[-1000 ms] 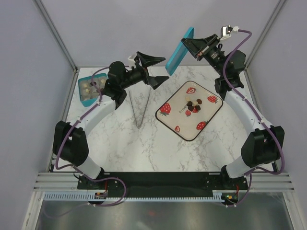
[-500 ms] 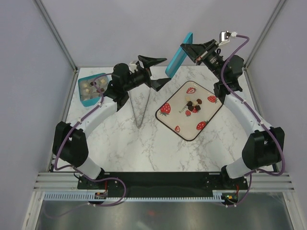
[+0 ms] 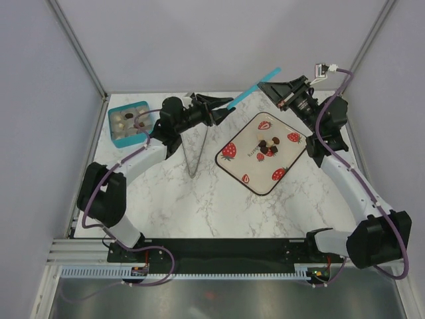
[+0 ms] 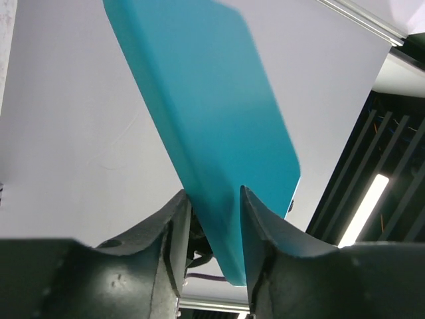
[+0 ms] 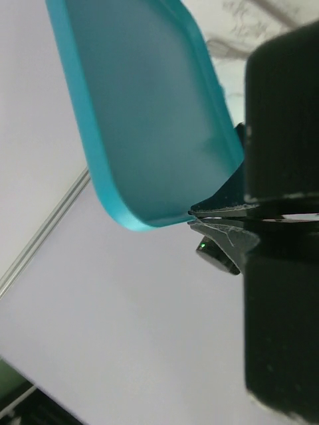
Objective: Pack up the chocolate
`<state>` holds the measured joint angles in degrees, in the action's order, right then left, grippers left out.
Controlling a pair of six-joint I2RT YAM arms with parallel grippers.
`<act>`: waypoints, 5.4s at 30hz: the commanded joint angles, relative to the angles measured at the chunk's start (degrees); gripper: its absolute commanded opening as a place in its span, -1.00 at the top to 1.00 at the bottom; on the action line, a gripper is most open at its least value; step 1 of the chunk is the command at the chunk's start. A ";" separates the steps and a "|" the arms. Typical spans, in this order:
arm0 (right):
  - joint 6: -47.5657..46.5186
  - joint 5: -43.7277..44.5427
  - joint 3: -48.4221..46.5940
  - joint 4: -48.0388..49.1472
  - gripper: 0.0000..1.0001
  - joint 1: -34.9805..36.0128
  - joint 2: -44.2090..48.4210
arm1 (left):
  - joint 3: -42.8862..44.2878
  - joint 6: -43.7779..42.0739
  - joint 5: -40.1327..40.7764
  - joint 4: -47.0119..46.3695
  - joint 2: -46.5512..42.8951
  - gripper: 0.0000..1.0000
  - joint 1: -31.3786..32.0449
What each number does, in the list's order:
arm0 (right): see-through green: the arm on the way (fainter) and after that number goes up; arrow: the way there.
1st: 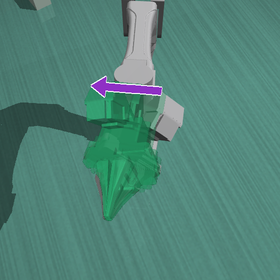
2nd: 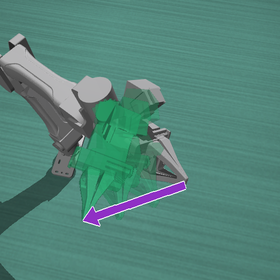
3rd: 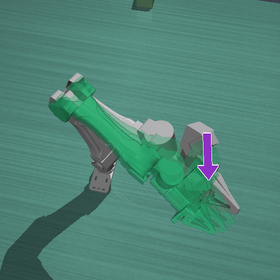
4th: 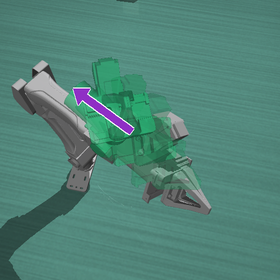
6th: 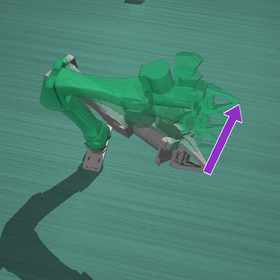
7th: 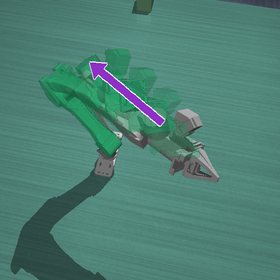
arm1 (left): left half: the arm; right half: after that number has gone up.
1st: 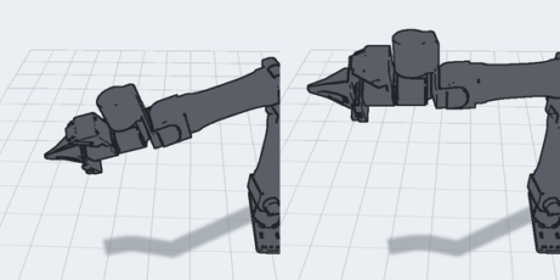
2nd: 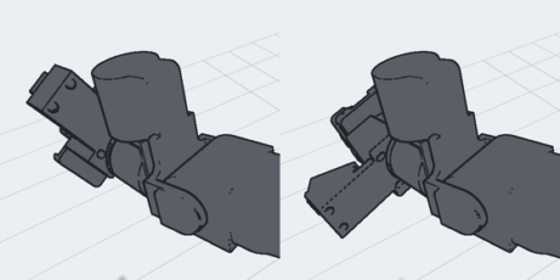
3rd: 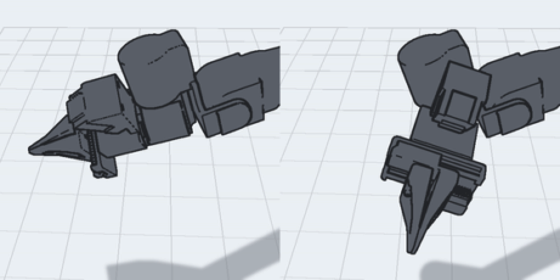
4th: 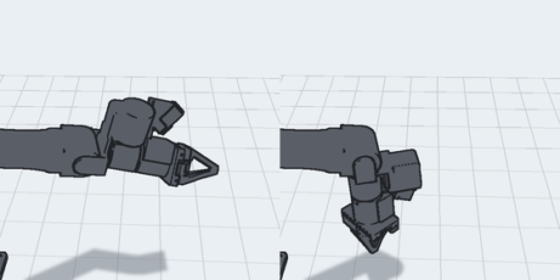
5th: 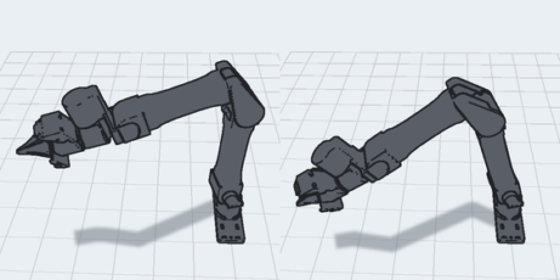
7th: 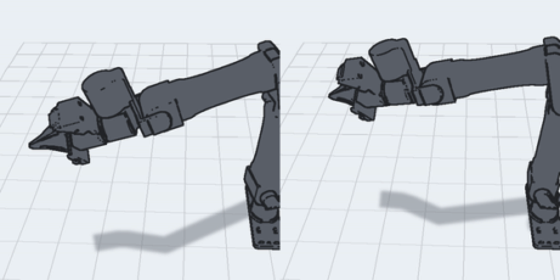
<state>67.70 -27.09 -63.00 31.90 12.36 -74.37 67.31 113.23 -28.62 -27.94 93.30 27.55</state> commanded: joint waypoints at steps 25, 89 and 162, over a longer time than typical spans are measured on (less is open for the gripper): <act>-15.94 3.53 2.18 -37.79 -0.54 0.82 13.99 | 2.74 5.34 -5.04 -34.55 11.03 0.95 -2.15; 2.18 9.78 -29.61 24.89 1.00 19.80 -53.85 | -12.56 -67.43 18.50 44.90 -21.77 -0.37 -53.13; -3.02 9.86 -23.37 20.75 1.00 24.11 -54.81 | -7.29 -76.23 28.09 42.61 -0.57 -0.10 -46.36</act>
<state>61.30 -19.33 -80.79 51.40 35.16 -125.25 58.94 36.84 -1.80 13.85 96.66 -18.61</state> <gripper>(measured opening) 0.183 0.524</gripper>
